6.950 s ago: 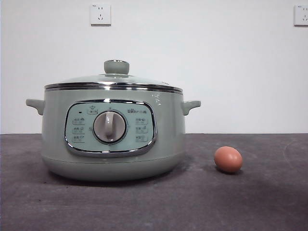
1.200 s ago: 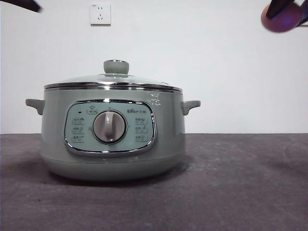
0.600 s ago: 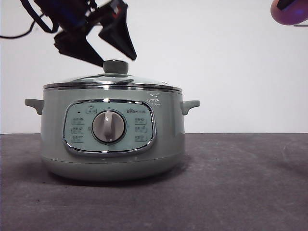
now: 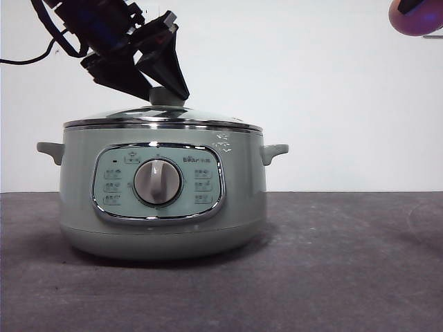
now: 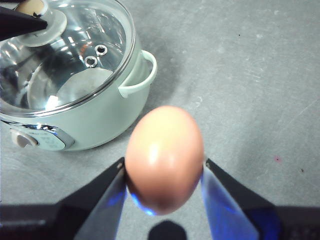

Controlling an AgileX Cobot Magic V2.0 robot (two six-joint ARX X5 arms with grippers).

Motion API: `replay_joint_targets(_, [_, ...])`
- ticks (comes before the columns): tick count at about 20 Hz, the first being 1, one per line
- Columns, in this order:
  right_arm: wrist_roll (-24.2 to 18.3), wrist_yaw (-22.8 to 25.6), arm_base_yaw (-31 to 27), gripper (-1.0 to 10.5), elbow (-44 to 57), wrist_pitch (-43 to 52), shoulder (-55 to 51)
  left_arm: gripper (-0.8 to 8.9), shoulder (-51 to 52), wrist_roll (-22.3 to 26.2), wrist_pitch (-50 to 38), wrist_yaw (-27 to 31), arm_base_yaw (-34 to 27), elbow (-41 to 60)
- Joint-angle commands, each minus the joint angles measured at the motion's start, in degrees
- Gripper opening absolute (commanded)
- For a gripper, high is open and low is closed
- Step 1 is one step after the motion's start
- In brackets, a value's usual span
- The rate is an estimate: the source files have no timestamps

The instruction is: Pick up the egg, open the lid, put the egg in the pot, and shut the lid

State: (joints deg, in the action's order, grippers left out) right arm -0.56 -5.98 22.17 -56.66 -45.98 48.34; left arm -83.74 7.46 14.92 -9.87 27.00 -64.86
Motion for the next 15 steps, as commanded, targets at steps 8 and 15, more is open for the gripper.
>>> replay_joint_targets(8, [0.6, 0.0, 0.1, -0.2, 0.0, 0.9, -0.1, -0.08, -0.2, 0.0, 0.0, 0.6, 0.0, -0.1])
replay_joint_targets(15, [0.6, 0.0, 0.1, -0.2, 0.0, 1.0, -0.1, -0.08, 1.9, -0.4, -2.1, 0.9, -0.1, -0.1])
